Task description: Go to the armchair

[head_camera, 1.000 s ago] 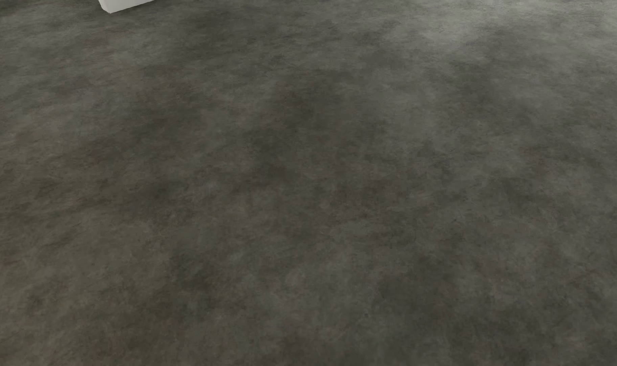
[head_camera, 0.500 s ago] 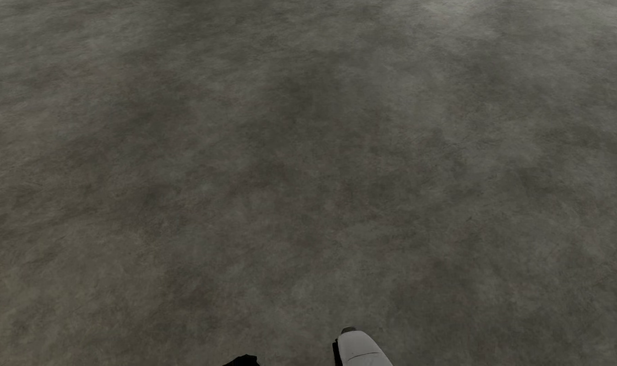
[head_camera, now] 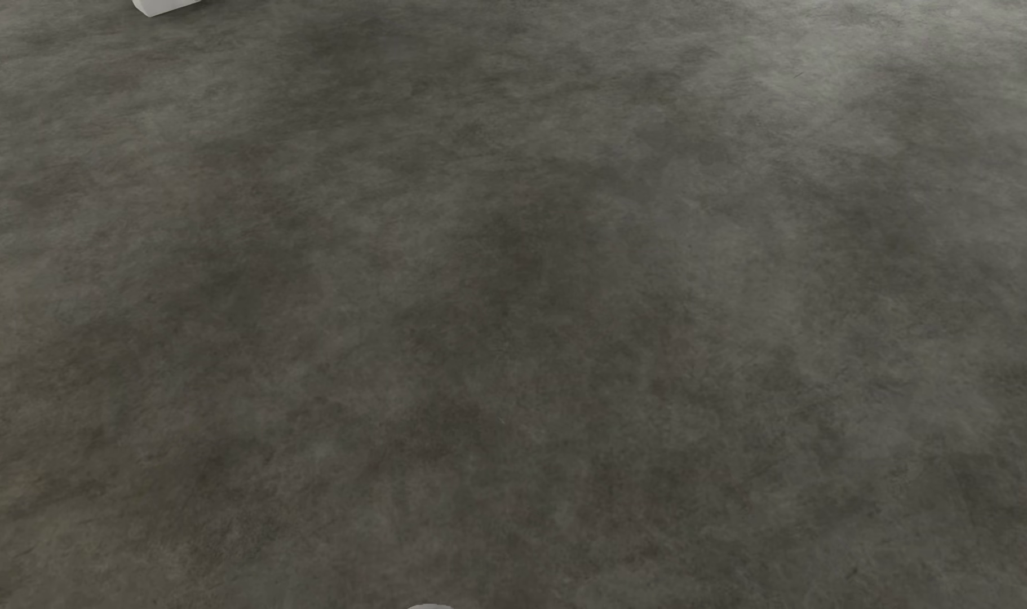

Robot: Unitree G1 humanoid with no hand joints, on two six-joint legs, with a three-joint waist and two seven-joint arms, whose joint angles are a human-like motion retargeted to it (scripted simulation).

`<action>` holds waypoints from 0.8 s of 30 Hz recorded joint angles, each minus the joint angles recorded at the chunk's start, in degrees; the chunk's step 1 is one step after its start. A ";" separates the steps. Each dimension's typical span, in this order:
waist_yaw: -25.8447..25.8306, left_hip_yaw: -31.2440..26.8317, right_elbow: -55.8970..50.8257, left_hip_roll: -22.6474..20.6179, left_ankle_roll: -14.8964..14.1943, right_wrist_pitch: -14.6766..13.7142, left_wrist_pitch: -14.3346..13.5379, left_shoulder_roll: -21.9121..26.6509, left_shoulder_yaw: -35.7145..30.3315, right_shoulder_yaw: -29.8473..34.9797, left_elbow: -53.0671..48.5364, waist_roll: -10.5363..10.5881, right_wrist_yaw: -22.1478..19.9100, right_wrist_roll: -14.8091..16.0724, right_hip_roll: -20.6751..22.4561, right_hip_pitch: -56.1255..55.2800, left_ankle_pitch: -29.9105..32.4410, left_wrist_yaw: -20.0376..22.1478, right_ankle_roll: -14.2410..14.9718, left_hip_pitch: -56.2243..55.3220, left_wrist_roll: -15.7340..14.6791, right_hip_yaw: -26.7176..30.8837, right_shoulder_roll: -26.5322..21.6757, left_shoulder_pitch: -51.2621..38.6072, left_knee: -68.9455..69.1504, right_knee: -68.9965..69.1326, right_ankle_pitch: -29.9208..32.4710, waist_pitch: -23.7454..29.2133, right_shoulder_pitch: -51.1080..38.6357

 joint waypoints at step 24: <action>-18.96 0.00 10.44 6.47 0.00 0.00 0.00 0.42 11.24 0.88 -8.23 4.20 0.00 0.00 -5.77 -31.78 -10.18 0.00 0.00 42.64 0.00 0.00 -0.03 -6.43 -18.33 12.28 11.62 -5.75 6.35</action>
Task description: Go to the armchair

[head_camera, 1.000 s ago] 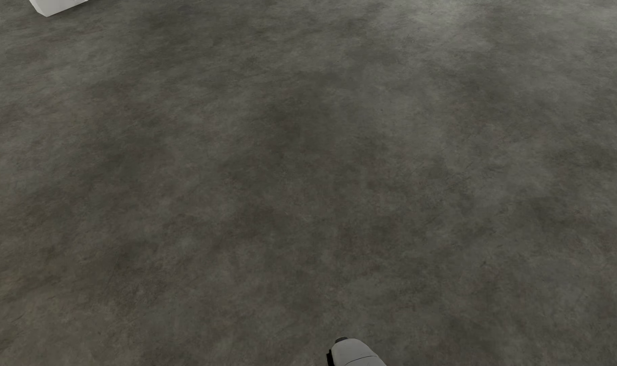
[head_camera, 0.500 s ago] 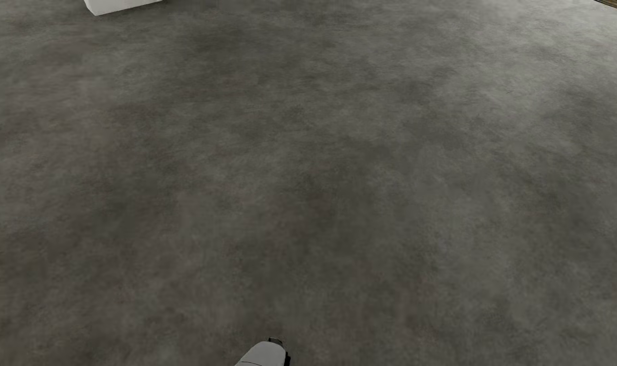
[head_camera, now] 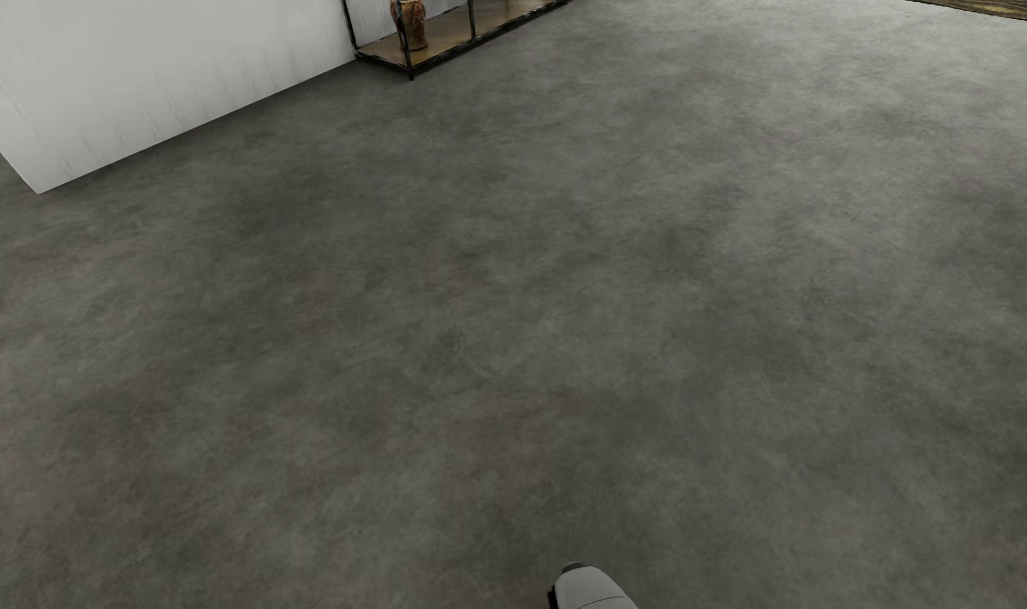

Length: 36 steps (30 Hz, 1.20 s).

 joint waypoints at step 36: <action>17.19 0.00 -10.98 -5.44 0.00 0.00 0.00 0.57 -3.20 -1.41 12.97 -12.10 0.00 0.00 12.85 28.50 2.73 0.00 0.00 -38.31 0.00 0.00 -1.18 8.17 41.61 -11.63 -3.05 2.62 -1.29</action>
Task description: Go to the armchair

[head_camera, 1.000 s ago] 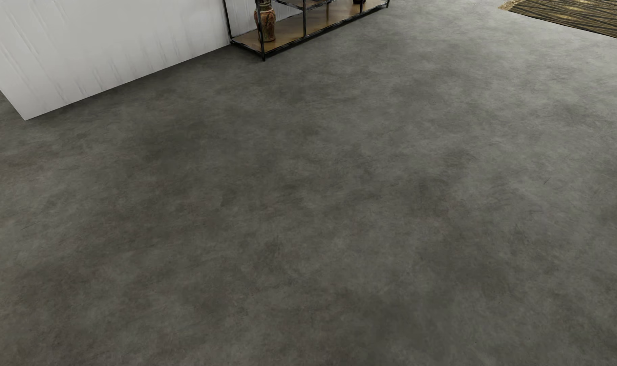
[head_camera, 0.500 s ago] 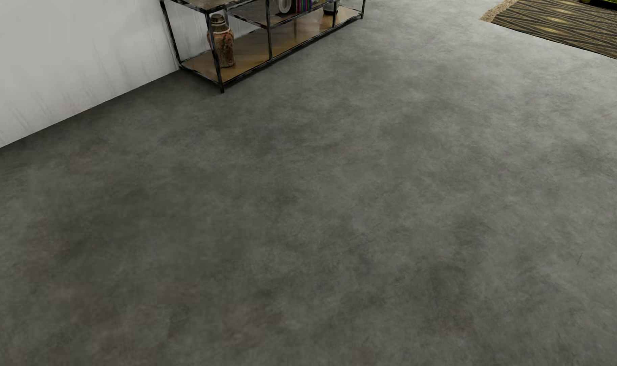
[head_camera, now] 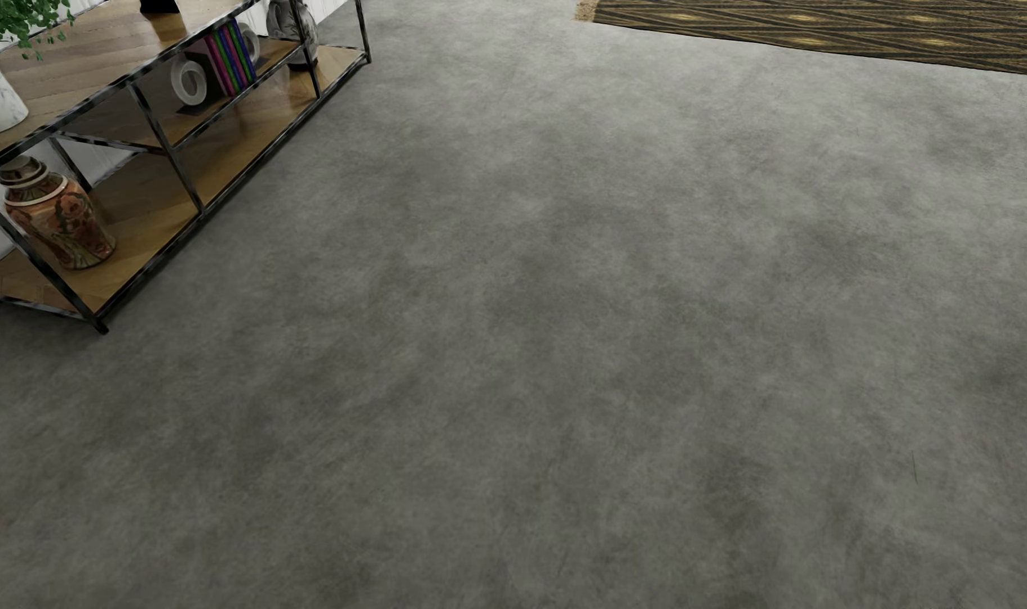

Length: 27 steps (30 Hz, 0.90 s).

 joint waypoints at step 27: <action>-14.07 0.00 14.31 5.34 0.00 0.00 0.00 0.19 7.19 -1.48 -13.90 11.59 0.00 0.00 -6.39 -19.46 7.02 0.00 0.00 26.69 0.00 0.00 -1.71 -10.64 -8.27 14.47 -1.70 1.47 4.26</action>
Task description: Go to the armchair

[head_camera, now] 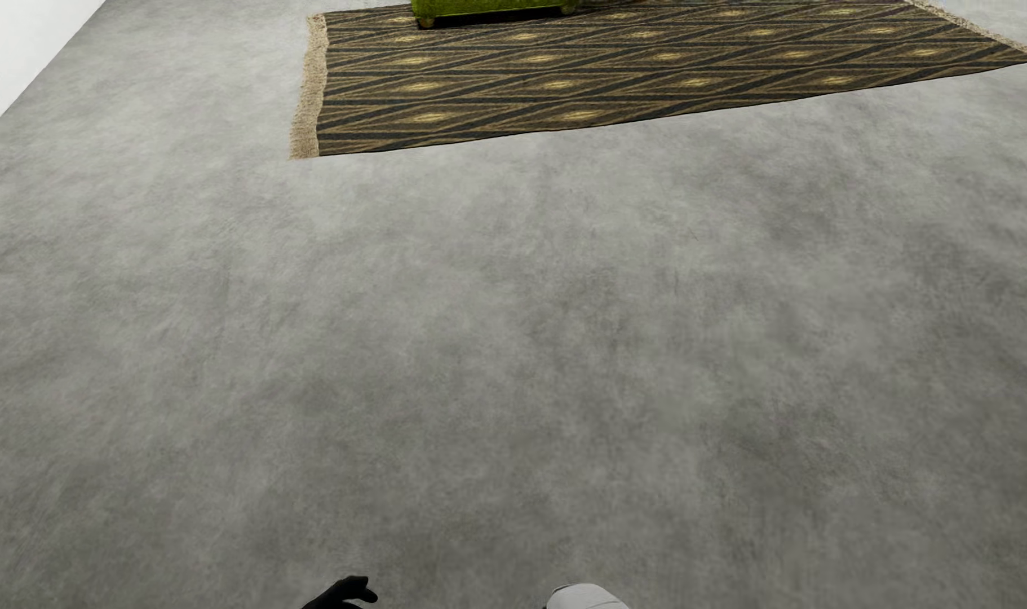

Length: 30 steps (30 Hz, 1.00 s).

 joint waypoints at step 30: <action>-0.06 0.00 1.23 0.63 0.00 0.00 0.00 -0.44 2.39 2.50 -4.14 0.09 0.00 0.00 -0.54 -0.95 -1.03 0.00 0.00 3.71 0.00 0.00 2.49 2.00 -10.64 -1.71 0.77 -3.40 1.41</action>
